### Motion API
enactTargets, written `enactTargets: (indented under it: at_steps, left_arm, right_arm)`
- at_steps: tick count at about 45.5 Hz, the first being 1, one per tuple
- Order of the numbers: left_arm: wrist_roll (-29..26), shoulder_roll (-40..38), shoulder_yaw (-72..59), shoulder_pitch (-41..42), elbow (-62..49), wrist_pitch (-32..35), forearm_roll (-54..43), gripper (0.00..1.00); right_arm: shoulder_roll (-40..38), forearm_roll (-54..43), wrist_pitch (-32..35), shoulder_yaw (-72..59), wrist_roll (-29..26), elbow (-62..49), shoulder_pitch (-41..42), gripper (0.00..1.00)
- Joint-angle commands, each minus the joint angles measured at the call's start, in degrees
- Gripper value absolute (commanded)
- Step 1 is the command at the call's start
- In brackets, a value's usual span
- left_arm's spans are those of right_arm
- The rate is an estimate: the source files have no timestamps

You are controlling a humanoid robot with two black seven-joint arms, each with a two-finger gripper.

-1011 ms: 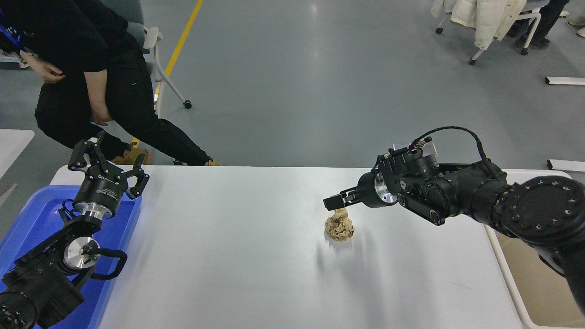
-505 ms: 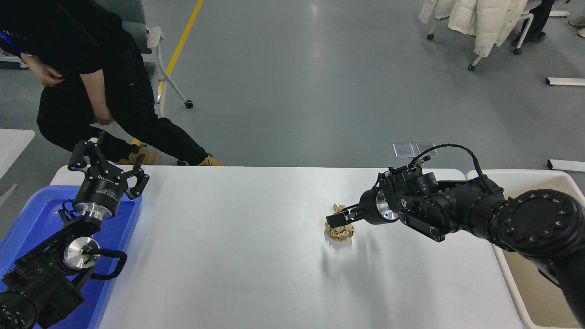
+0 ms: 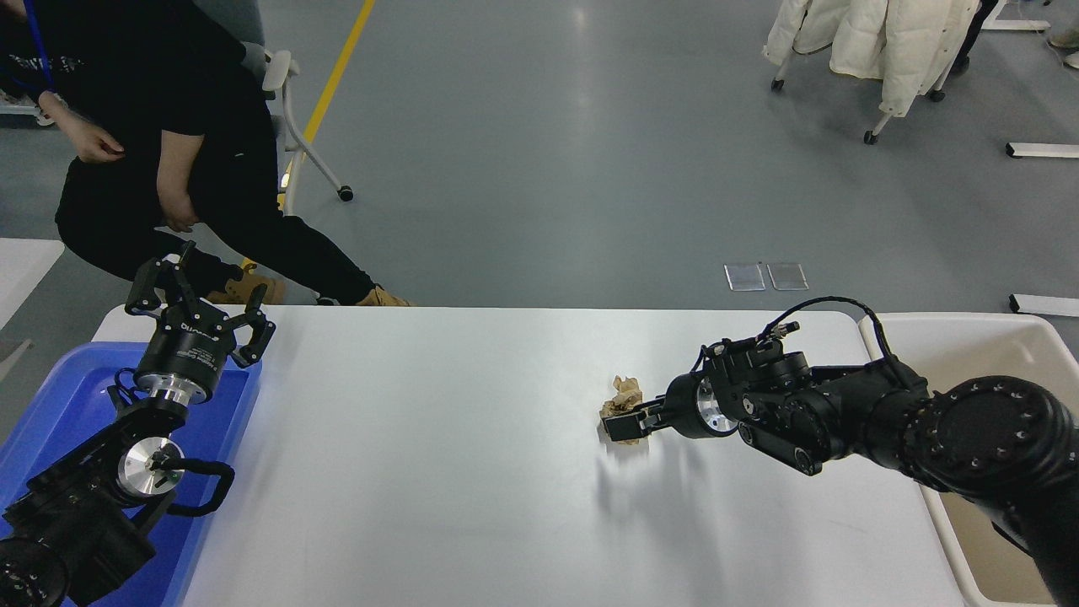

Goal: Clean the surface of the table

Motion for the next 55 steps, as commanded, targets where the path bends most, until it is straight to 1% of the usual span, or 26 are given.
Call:
enactTargets:
  at_steps: [1, 9, 12, 21, 27, 28, 31, 37, 47, 55]
  left_arm:
    - [0.0, -0.02, 0.0, 0.0, 0.0, 0.0, -0.05, 1.0]
    - [0.0, -0.02, 0.0, 0.0, 0.0, 0.0, -0.05, 1.0]
    - [0.0, -0.02, 0.0, 0.0, 0.0, 0.0, -0.05, 1.0]
    - [0.0, -0.02, 0.0, 0.0, 0.0, 0.0, 0.04, 1.0]
    - [0.0, -0.02, 0.0, 0.0, 0.0, 0.0, 0.04, 1.0]
    - [0.0, -0.02, 0.0, 0.0, 0.0, 0.0, 0.04, 1.0]
    - [0.0, -0.02, 0.0, 0.0, 0.0, 0.0, -0.05, 1.0]
    - [0.0, -0.02, 0.0, 0.0, 0.0, 0.0, -0.05, 1.0]
    - [0.0, -0.02, 0.0, 0.0, 0.0, 0.0, 0.04, 1.0]
    - [0.0, -0.02, 0.0, 0.0, 0.0, 0.0, 0.04, 1.0]
  right_arm:
    - [0.0, 0.0, -2.97, 0.07, 0.0, -0.18, -1.14, 0.98]
    - [0.0, 0.0, -5.34, 0.07, 0.0, -0.62, -2.55, 0.96]
    - [0.0, 0.0, -5.96, 0.07, 0.0, -0.88, -3.07, 0.86]
    - [0.0, 0.0, -7.45, -0.01, 0.0, -2.81, -5.18, 0.71]
    - [0.0, 0.0, -7.98, -0.01, 0.0, -4.83, -6.15, 0.53]
    - [0.0, 0.0, -7.9, -0.01, 0.0, -5.19, -6.15, 0.49]
    - [0.0, 0.0, -7.63, -0.1, 0.0, -5.89, -6.59, 0.29]
    - [0.0, 0.09, -7.54, -0.01, 0.0, -6.16, -7.64, 0.0]
    - [0.0, 1.05, -7.54, 1.04, 0.09, -6.16, -6.59, 0.0]
    - [0.0, 3.07, -7.72, 5.51, 2.81, -5.02, -3.61, 0.0]
